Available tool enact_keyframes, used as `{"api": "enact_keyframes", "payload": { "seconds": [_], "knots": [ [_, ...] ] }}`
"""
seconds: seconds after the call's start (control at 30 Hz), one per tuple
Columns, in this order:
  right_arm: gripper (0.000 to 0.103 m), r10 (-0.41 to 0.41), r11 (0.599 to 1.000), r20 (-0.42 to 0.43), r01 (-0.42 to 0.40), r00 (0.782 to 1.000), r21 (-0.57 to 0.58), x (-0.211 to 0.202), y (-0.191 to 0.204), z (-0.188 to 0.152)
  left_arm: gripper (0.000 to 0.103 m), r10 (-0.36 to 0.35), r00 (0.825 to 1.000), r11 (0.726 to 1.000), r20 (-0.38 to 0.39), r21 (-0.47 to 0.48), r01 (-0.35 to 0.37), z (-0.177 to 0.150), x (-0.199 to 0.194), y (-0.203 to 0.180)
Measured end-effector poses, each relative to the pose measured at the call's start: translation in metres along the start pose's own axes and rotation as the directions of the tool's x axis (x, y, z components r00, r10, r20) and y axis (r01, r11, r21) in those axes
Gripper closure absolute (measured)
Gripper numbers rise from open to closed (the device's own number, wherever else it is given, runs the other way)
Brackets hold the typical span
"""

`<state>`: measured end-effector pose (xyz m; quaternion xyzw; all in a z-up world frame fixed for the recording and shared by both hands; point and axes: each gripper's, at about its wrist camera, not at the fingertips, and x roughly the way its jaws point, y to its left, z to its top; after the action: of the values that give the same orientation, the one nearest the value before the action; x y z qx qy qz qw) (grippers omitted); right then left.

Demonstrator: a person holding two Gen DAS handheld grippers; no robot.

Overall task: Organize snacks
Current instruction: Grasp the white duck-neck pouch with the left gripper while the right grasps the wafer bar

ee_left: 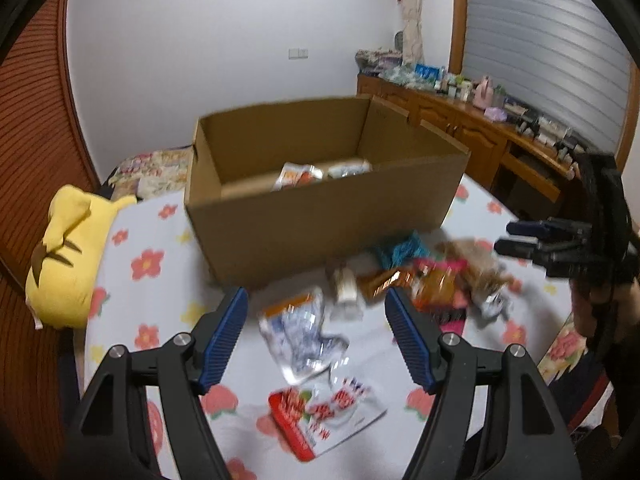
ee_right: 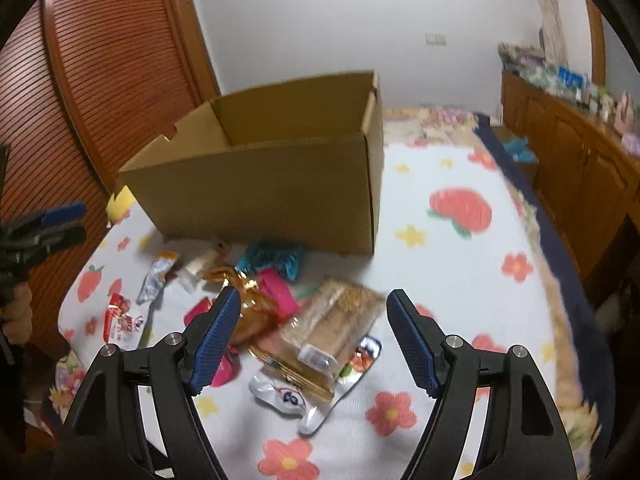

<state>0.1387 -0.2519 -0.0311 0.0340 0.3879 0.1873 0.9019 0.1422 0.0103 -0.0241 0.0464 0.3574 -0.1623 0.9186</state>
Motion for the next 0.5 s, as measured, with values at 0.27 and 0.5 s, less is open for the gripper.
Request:
{"api": "enact_keyframes", "payload": {
  "seconds": [0.27, 0.5],
  "knots": [
    [0.026, 0.001, 0.999, -0.074, 0.002, 0.997, 0.042, 0.027, -0.007, -0.008, 0.032, -0.005, 0.998, 0.999, -0.067, -0.042, 0.002, -0.050, 0.017, -0.003],
    [0.026, 0.011, 0.998, -0.133, -0.003, 0.991, 0.065, 0.049, -0.007, -0.009, 0.032, -0.004, 0.995, 0.996, -0.099, -0.087, -0.005, -0.073, 0.027, 0.000]
  ]
}}
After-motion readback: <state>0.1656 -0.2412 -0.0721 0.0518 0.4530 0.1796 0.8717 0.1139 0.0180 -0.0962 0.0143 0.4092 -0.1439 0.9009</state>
